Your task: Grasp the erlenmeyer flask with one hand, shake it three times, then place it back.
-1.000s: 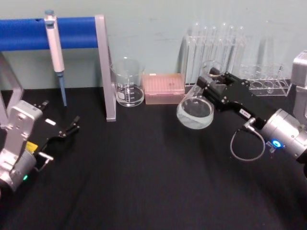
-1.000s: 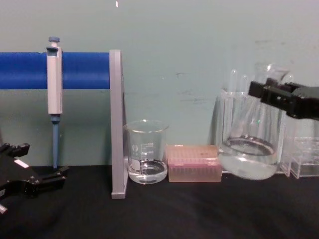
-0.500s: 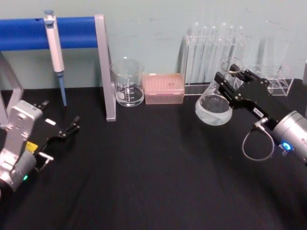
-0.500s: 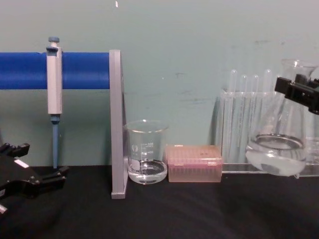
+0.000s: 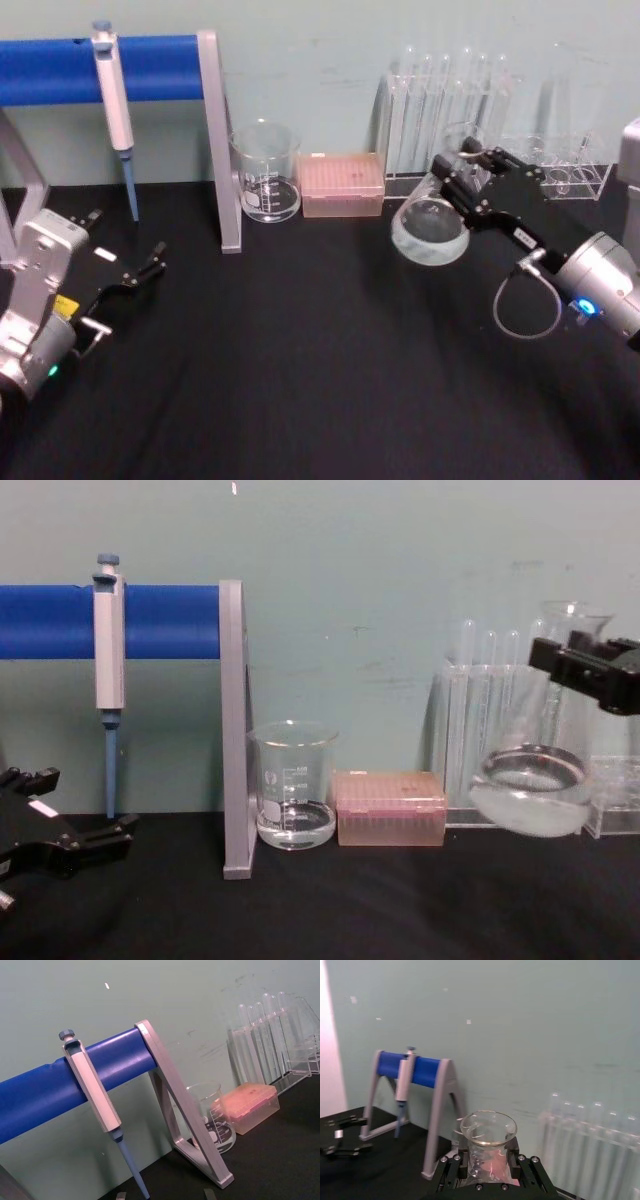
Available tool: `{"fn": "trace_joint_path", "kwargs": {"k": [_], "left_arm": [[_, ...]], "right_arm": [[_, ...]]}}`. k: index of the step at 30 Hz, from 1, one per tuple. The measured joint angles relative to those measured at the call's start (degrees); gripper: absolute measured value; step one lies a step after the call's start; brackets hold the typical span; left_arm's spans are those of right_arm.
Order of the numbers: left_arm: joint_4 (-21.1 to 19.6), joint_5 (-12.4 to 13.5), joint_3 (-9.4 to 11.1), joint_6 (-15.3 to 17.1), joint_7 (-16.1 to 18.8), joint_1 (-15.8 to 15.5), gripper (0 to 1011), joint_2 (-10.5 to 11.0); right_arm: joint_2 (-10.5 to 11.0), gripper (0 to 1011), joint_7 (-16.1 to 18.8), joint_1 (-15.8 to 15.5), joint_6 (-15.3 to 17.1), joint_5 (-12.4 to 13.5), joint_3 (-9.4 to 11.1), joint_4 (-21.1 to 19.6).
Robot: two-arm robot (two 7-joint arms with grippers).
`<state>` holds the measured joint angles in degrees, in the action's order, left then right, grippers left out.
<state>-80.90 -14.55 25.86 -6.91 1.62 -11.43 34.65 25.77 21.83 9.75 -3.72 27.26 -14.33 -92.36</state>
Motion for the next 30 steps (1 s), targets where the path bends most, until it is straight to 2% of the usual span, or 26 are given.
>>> {"fn": "trace_joint_path", "kwargs": {"k": [2,4,5,8,14,17,24,30], "left_arm": [[0.0,0.0,0.0,0.0,0.0,0.0,1001,0.0],[0.0,0.0,0.0,0.0,0.0,0.0,1001,0.0],[0.0,0.0,0.0,0.0,0.0,0.0,1001,0.0],[0.0,0.0,0.0,0.0,0.0,0.0,1001,0.0],[0.0,0.0,0.0,0.0,0.0,0.0,1001,0.0],[0.0,0.0,0.0,0.0,0.0,0.0,1001,0.0],[0.0,0.0,0.0,0.0,0.0,0.0,1001,0.0],[0.0,0.0,0.0,0.0,0.0,0.0,1001,0.0]], "right_arm": [[-0.1,449,1.2,0.4,-0.1,0.0,-0.4,0.3],[0.0,449,3.9,1.3,-0.2,0.6,-1.3,1.0],[0.0,449,3.9,1.3,-0.2,0.6,-1.3,1.0],[0.4,449,8.0,2.9,-0.4,1.8,-3.2,1.9],[1.1,449,13.5,5.0,-1.2,3.4,-6.0,3.0],[1.3,449,17.4,6.5,-2.0,4.6,-8.0,3.9],[1.6,449,21.2,8.2,-2.9,6.1,-10.2,5.1],[1.8,449,21.2,8.7,-3.5,6.8,-10.8,5.7]]}}
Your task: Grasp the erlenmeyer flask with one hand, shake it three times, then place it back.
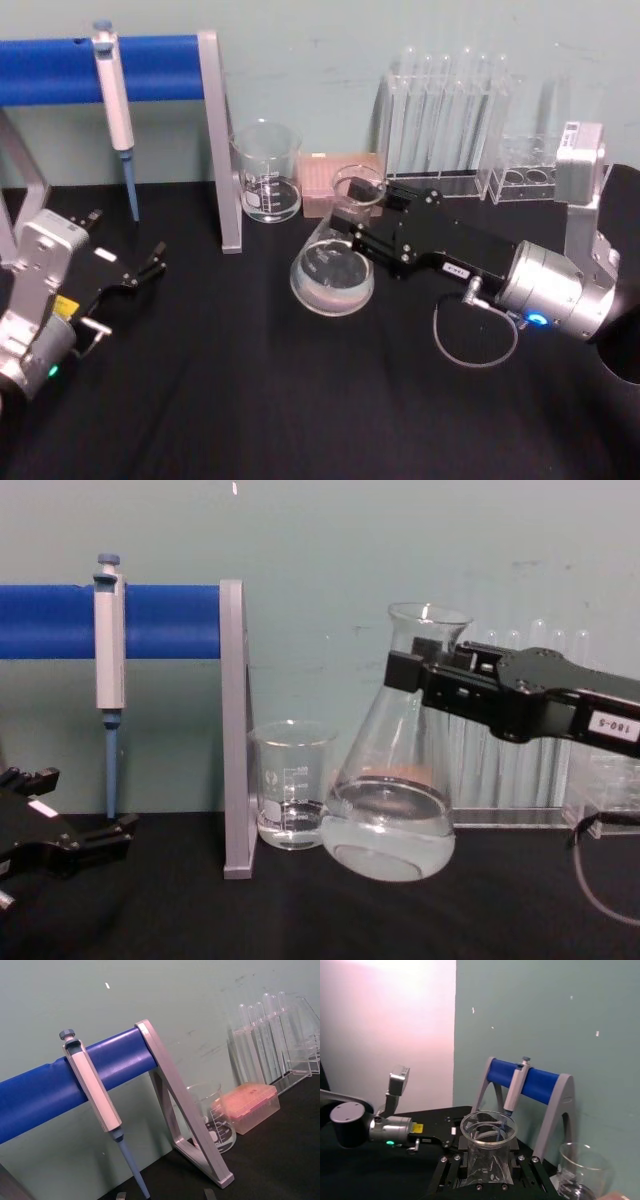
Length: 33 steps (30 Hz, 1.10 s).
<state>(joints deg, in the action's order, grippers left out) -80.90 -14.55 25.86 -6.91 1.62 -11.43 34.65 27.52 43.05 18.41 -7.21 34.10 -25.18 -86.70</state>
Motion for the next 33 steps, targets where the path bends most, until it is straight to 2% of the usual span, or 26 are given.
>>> {"fn": "trace_joint_path", "kwargs": {"k": [6,10,14,15,18,23,29,33], "left_arm": [[0.0,0.0,0.0,0.0,0.0,0.0,1001,0.0],[0.0,0.0,0.0,0.0,0.0,0.0,1001,0.0],[0.0,0.0,0.0,0.0,0.0,0.0,1001,0.0],[0.0,0.0,0.0,0.0,0.0,0.0,1001,0.0],[0.0,0.0,0.0,0.0,0.0,0.0,1001,0.0],[0.0,0.0,0.0,0.0,0.0,0.0,1001,0.0],[0.0,0.0,0.0,0.0,0.0,0.0,1001,0.0],[0.0,0.0,0.0,0.0,0.0,0.0,1001,0.0]], "right_arm": [[0.4,449,-3.3,-0.4,-1.0,0.0,0.5,0.1],[0.7,449,-7.0,-1.4,-1.4,-0.8,1.8,-0.4],[0.9,449,-12.1,-3.2,-1.5,-1.9,4.5,-1.2],[0.9,449,-12.1,-3.2,-1.5,-1.9,4.5,-1.2],[1.0,449,-16.0,-4.9,-1.4,-2.9,7.1,-2.1],[1.5,449,-20.8,-7.3,-0.7,-4.1,10.7,-3.4],[1.6,449,-24.3,-9.5,0.3,-5.3,14.1,-4.3],[1.6,449,-25.4,-10.3,0.7,-6.0,15.4,-4.6]]}}
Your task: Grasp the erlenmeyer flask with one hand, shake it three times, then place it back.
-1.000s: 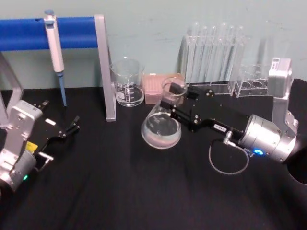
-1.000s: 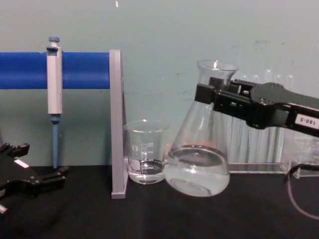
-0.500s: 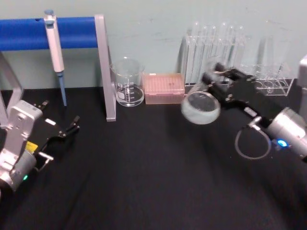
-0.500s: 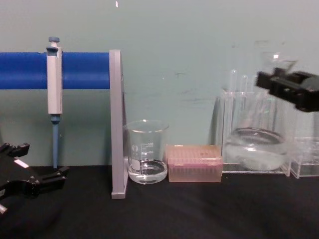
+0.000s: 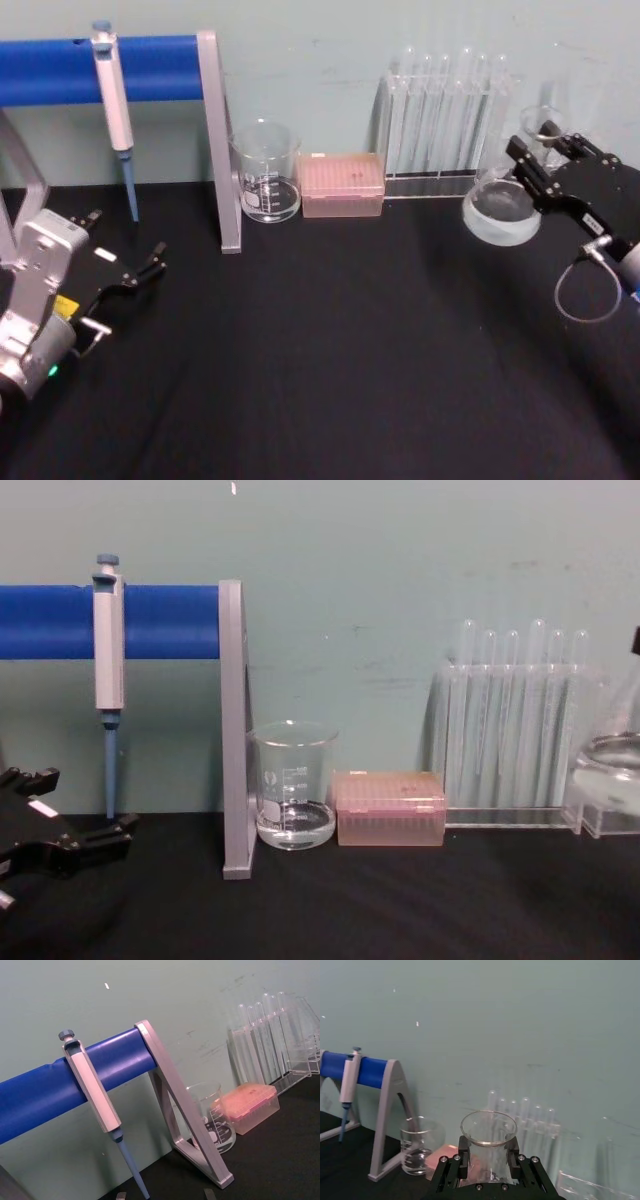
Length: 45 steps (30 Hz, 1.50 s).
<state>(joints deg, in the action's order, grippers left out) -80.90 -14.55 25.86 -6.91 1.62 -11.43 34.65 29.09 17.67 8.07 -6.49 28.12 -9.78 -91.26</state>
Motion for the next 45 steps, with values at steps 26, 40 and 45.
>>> {"fn": "trace_joint_path", "kwargs": {"k": [26,40,45], "left_arm": [[0.0,0.0,0.0,0.0,0.0,0.0,1001,0.0],[0.0,0.0,0.0,0.0,0.0,0.0,1001,0.0],[0.0,0.0,0.0,0.0,0.0,0.0,1001,0.0]], "right_arm": [[-2.0,449,17.3,5.2,0.7,3.1,-8.5,1.5],[-1.5,449,21.9,8.3,0.2,5.6,-13.0,3.1],[-1.2,449,21.1,8.6,-0.1,6.1,-13.4,3.5]]}}
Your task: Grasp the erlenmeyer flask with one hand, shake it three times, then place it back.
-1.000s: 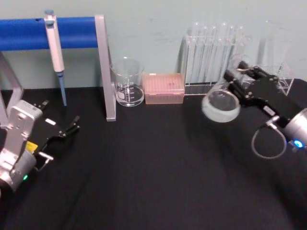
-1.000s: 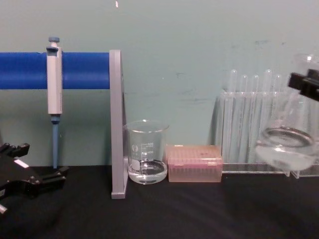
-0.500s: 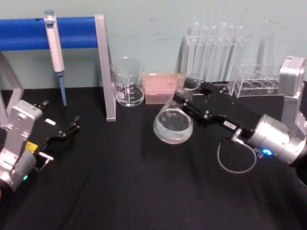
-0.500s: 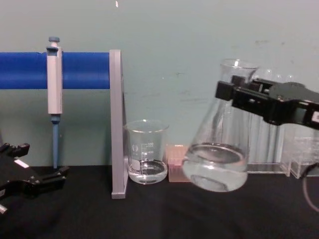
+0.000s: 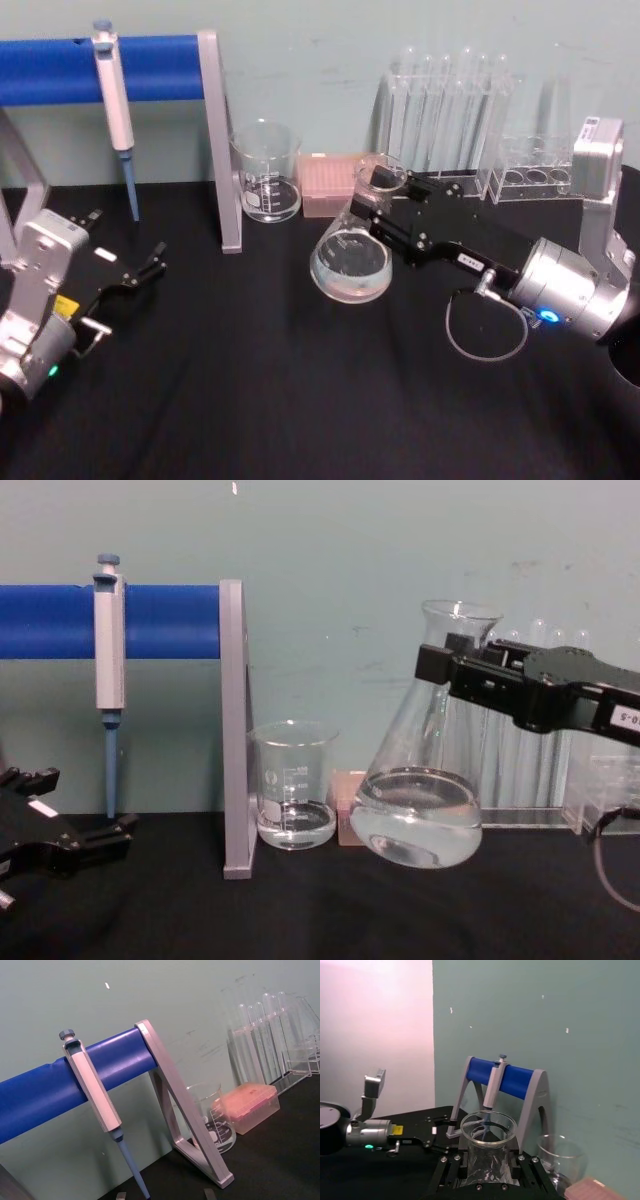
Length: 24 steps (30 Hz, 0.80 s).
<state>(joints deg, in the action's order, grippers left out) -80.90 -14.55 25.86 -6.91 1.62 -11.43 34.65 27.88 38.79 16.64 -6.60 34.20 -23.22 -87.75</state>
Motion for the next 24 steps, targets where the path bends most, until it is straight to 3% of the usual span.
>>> {"fn": "trace_joint_path", "kwargs": {"k": [6,11,24], "left_arm": [[0.0,0.0,0.0,0.0,0.0,0.0,1001,0.0],[0.0,0.0,0.0,0.0,0.0,0.0,1001,0.0],[0.0,0.0,0.0,0.0,0.0,0.0,1001,0.0]], "right_arm": [[0.4,449,-2.2,-0.2,-0.4,0.1,0.4,0.2],[0.9,449,-5.3,-1.3,-0.5,-0.2,1.9,0.1],[2.4,449,-15.3,-7.0,-0.2,-3.0,9.9,-2.2]]}}
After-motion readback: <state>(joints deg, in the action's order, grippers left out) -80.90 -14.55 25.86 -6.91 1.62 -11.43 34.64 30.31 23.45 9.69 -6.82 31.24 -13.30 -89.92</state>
